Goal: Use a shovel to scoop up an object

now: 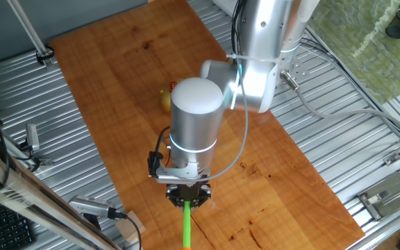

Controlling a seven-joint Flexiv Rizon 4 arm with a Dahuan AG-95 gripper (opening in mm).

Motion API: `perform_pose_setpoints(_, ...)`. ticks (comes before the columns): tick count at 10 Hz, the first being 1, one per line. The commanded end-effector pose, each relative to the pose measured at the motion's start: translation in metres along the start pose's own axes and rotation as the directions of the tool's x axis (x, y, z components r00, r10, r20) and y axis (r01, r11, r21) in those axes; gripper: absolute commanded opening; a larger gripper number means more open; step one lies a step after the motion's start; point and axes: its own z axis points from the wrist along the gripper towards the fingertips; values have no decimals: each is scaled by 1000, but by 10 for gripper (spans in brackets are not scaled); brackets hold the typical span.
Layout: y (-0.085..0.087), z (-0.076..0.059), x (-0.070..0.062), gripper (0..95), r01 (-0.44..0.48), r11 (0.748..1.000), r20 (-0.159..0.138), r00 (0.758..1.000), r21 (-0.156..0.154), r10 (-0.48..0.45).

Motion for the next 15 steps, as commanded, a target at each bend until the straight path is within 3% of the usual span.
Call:
perform_pose_setpoints(1, -1, 0, 0, 0, 8, 1000, 6, 1000, 11, -8)
perform_pose_setpoints(2, -1, 0, 0, 0, 16, 1000, 3, 1000, 8, -16)
perform_pose_setpoints(3, -1, 0, 0, 0, 93, 995, -16, 995, -22, -94)
perform_pose_setpoints(4, -1, 0, 0, 0, 133, 989, -12, 991, -65, -134)
perform_pose_setpoints(5, -1, 0, 0, 0, 157, 982, -37, 986, -100, -162)
perform_pose_setpoints(6, -1, 0, 0, 0, 156, 981, -49, 986, -112, -162)
perform_pose_setpoints(8, -1, 0, 0, 0, 135, 984, -66, 987, -116, -143)
perform_pose_setpoints(15, 0, 0, -1, 0, 112, 987, -52, 992, -114, -118)
